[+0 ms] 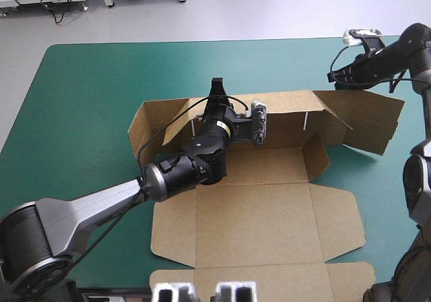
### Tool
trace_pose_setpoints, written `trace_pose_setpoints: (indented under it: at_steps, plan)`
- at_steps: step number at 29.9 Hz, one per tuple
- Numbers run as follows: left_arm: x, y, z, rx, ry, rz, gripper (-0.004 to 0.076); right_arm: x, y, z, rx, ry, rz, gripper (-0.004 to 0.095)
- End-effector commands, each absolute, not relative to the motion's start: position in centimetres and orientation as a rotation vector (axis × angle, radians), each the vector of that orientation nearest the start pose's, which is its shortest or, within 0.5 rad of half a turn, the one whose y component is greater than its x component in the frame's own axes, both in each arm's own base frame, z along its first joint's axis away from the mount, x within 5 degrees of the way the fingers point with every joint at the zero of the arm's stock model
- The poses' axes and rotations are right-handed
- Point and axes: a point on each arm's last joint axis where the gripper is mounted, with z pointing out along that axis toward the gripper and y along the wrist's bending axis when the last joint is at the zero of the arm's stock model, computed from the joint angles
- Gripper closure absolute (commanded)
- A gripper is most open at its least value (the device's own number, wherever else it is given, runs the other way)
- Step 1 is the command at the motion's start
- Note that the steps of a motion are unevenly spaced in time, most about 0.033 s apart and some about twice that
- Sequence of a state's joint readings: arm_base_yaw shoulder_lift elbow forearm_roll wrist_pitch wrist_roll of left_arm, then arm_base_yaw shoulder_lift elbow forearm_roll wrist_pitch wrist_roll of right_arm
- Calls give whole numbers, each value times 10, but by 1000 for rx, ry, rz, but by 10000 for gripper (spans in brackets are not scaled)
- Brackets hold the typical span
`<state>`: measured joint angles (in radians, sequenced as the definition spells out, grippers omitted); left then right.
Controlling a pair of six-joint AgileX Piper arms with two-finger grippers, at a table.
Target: Fold the box
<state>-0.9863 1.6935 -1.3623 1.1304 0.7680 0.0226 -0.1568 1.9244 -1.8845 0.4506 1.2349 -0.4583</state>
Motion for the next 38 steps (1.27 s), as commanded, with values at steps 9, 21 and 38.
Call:
trace_pose_setpoints:
  at_steps: [9, 21, 38]
  plan:
    - [250, -279, 341, 1473, 1464, 720, 734, 354, -24, 360, -469, 2541, 425, 932]
    - [249, -279, 340, 1467, 1489, 708, 734, 326, -19, 323, -591, 2348, 777, 932]
    - [249, -279, 339, 1467, 1497, 701, 734, 272, -45, 284, -622, 2112, 705, 874]
